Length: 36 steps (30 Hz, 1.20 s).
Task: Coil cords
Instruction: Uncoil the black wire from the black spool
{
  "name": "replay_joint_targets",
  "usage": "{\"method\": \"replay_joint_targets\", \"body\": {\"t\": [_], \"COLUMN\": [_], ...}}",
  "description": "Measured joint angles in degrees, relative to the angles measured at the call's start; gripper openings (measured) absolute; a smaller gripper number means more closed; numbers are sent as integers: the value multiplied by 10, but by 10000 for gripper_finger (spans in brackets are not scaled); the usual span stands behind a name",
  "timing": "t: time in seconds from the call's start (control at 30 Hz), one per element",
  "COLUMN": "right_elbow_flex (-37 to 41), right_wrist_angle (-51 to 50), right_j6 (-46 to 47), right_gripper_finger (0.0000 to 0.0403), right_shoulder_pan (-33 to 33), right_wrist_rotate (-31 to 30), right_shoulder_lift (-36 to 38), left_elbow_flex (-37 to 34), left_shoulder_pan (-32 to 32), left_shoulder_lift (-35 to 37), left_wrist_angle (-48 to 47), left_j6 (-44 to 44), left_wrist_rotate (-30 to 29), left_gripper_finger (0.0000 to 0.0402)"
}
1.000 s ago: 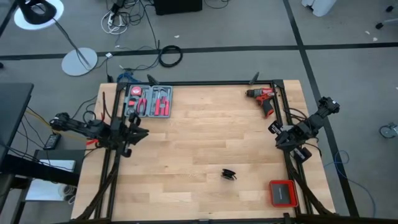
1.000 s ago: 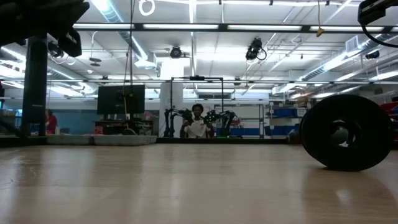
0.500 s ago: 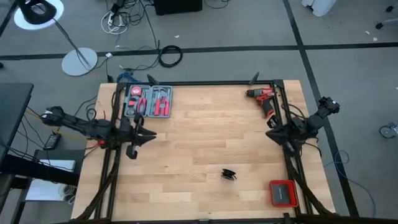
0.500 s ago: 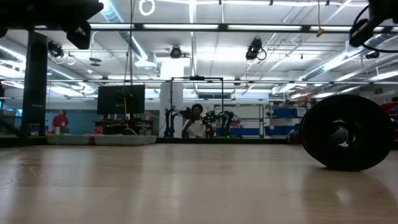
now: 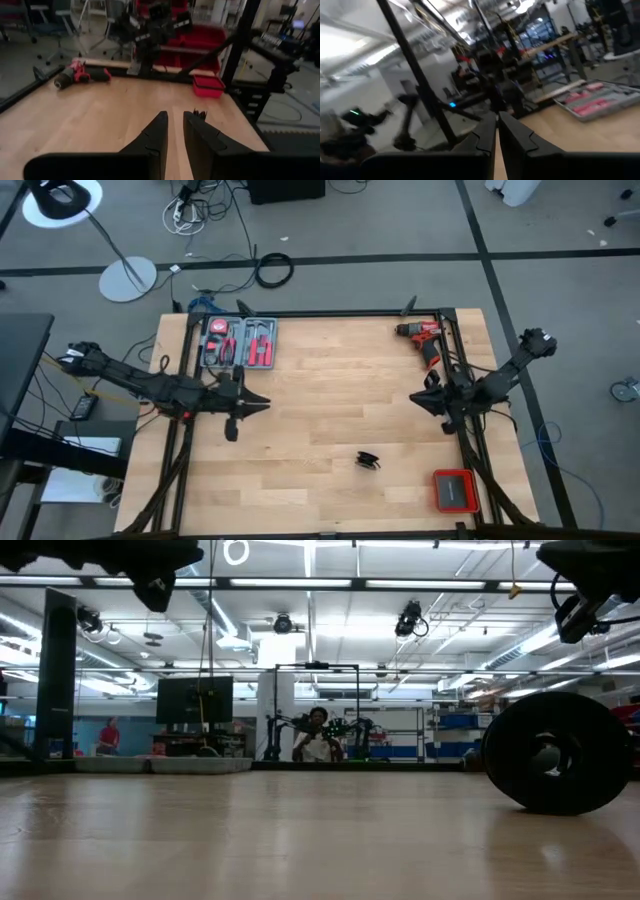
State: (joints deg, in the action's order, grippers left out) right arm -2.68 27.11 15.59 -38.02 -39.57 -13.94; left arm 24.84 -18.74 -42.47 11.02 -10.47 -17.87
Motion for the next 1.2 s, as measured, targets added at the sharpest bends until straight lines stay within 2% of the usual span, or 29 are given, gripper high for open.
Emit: {"method": "replay_joint_targets", "body": {"t": [0.27,0.43,0.9,1.07,1.2], "right_elbow_flex": [-46,-59,-60,-61,-61], "right_wrist_angle": [-45,-89,-117,-119,-119], "right_j6": [36,63,103,133,163], "right_gripper_finger": [25,25,25,25,25], "right_shoulder_pan": [2,25,75,76,78], "right_wrist_rotate": [-19,-30,57,77,103], "right_shoulder_lift": [-112,-163,-221,-240,-262], "left_elbow_flex": [106,179,361,413,441], "left_shoulder_pan": [16,52,129,133,125], "left_shoulder_lift": [-139,-223,-453,-516,-548], "left_wrist_angle": [-7,-62,-118,-129,-128], "left_j6": [6,1,23,45,72], "left_wrist_rotate": [0,8,164,242,257], "left_gripper_finger": [63,63,63,63,63]}}
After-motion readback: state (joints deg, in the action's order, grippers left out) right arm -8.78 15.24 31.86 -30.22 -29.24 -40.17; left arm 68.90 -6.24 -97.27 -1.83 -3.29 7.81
